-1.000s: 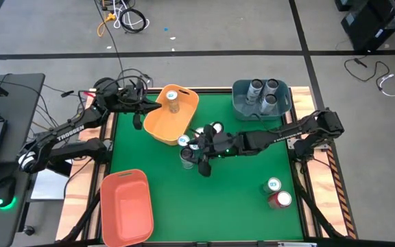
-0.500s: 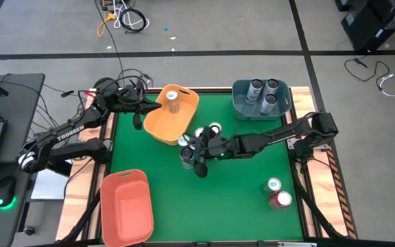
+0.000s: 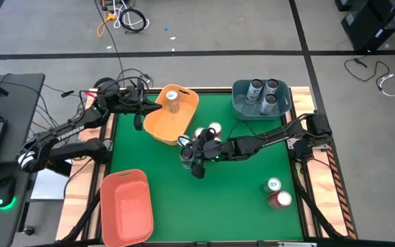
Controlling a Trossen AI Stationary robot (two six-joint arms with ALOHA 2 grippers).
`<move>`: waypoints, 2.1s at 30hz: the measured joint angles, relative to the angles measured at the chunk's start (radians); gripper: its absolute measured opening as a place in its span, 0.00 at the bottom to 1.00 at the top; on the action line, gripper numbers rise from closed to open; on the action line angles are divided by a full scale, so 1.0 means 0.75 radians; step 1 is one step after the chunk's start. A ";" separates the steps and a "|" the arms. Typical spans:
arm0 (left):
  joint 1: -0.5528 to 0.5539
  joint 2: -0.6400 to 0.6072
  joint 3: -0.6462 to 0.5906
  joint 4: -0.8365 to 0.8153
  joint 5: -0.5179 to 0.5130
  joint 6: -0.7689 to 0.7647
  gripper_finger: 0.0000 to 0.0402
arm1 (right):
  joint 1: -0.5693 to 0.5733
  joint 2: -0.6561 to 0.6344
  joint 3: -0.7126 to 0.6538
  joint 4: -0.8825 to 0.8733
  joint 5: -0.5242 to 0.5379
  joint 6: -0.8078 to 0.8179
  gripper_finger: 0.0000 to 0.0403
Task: Sort soda cans
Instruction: Put the white blue soda can into the blue bin
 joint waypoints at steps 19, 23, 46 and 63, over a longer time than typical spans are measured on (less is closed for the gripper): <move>-0.003 0.041 0.000 -0.018 -0.027 0.014 0.01 | -0.009 0.054 0.000 0.053 -0.003 -0.015 0.61; -0.004 0.041 0.000 -0.016 -0.027 0.014 0.01 | -0.009 0.055 0.056 -0.024 -0.011 -0.034 0.61; -0.004 0.040 0.000 -0.018 -0.028 0.044 0.01 | -0.031 -0.301 0.818 -1.349 0.743 0.100 0.61; -0.004 0.040 0.000 -0.013 -0.029 0.034 0.01 | -0.305 -0.908 -0.326 -1.014 1.050 0.731 0.61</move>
